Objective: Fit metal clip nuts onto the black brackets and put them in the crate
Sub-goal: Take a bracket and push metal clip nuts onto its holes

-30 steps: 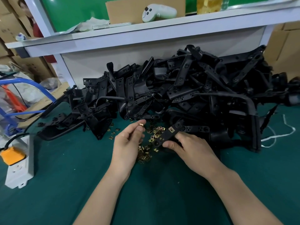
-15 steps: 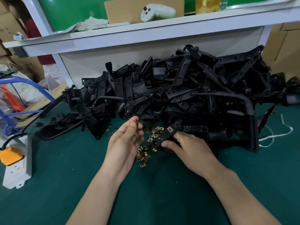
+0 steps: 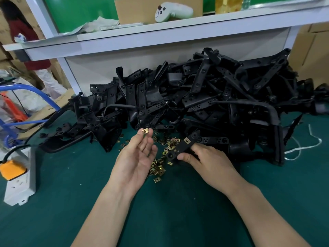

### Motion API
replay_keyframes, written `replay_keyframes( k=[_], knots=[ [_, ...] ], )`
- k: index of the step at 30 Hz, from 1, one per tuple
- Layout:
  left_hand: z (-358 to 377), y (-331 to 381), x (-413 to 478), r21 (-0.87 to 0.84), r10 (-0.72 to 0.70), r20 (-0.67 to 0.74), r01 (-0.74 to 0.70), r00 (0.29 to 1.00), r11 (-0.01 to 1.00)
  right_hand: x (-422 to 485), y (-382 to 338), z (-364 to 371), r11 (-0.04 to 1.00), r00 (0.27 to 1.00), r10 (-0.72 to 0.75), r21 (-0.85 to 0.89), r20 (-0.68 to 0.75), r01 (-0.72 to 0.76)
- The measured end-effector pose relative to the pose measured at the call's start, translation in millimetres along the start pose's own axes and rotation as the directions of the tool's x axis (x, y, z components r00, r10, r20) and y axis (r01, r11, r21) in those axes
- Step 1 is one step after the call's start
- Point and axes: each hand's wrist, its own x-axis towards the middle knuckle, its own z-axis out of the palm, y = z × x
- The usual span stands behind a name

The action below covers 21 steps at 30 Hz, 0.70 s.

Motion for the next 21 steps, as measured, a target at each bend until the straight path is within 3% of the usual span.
replay_keyframes(
  k=[21],
  knots=[
    [-3.7,-0.2,0.3,-0.086,-0.058,-0.035,0.055,0.998,0.995,0.4,1.0,0.7,1.0,1.0,-0.006,0.015,0.009,0.006]
  ],
)
